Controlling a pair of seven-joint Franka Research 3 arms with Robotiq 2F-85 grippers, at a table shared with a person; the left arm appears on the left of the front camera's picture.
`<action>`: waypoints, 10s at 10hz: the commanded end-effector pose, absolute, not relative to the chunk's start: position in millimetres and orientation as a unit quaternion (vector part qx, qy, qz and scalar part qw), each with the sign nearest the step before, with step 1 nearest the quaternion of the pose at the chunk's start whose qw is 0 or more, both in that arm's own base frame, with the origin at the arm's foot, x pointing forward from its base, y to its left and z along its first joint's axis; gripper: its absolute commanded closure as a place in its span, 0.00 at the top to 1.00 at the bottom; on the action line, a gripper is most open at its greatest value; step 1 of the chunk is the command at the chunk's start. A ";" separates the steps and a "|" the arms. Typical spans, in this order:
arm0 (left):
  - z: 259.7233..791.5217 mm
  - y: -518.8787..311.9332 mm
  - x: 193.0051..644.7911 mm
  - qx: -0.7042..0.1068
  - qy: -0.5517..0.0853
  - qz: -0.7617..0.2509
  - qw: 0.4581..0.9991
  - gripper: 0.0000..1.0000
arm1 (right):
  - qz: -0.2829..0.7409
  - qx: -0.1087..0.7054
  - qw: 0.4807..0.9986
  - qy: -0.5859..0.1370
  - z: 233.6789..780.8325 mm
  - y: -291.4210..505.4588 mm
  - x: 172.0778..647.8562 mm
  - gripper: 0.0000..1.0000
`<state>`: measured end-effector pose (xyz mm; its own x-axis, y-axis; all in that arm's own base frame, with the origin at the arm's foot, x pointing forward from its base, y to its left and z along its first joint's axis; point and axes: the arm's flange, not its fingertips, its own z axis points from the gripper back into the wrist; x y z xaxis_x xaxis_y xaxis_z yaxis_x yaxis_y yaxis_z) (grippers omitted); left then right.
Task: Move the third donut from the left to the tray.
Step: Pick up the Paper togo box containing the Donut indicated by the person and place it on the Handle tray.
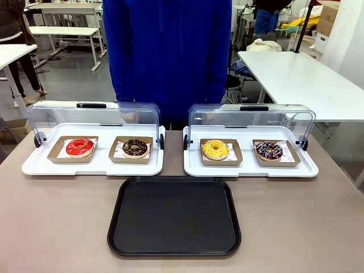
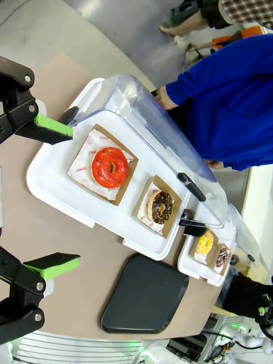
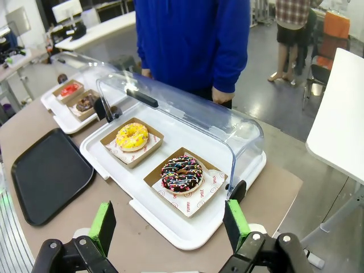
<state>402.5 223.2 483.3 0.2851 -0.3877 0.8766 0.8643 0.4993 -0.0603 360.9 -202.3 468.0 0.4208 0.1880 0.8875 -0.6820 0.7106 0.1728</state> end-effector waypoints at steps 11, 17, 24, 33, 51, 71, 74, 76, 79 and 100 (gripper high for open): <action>485.7 222.2 400.8 -0.281 -0.426 -0.416 0.752 1.00 | 0.279 0.265 0.789 -0.479 468.2 -203.5 364.9 1.00; 485.7 222.2 400.8 -0.281 -0.426 -0.416 0.752 1.00 | 0.279 0.265 0.789 -0.479 468.2 -203.5 364.9 1.00; 485.7 222.2 400.8 -0.281 -0.426 -0.416 0.752 1.00 | 0.279 0.265 0.789 -0.479 468.2 -203.5 364.9 1.00; 485.7 222.2 400.8 -0.281 -0.426 -0.416 0.752 1.00 | 0.279 0.265 0.789 -0.479 468.2 -203.5 364.9 1.00; 485.7 222.2 400.8 -0.281 -0.426 -0.416 0.752 1.00 | 0.279 0.265 0.789 -0.479 468.2 -203.5 364.9 1.00; 485.7 222.2 400.8 -0.281 -0.426 -0.416 0.752 1.00 | 0.279 0.265 0.789 -0.479 468.2 -203.5 364.9 1.00; 485.7 222.2 400.8 -0.281 -0.426 -0.416 0.752 1.00 | 0.279 0.265 0.789 -0.479 468.2 -203.5 364.9 1.00; 485.7 222.2 400.8 -0.281 -0.426 -0.416 0.752 1.00 | 0.279 0.265 0.789 -0.479 468.2 -203.5 364.9 1.00; 485.7 222.2 400.8 -0.281 -0.426 -0.416 0.752 1.00 | 0.279 0.265 0.789 -0.479 468.2 -203.5 364.9 1.00; 485.7 222.2 400.8 -0.281 -0.426 -0.416 0.752 1.00 | 0.279 0.265 0.789 -0.479 468.2 -203.5 364.9 1.00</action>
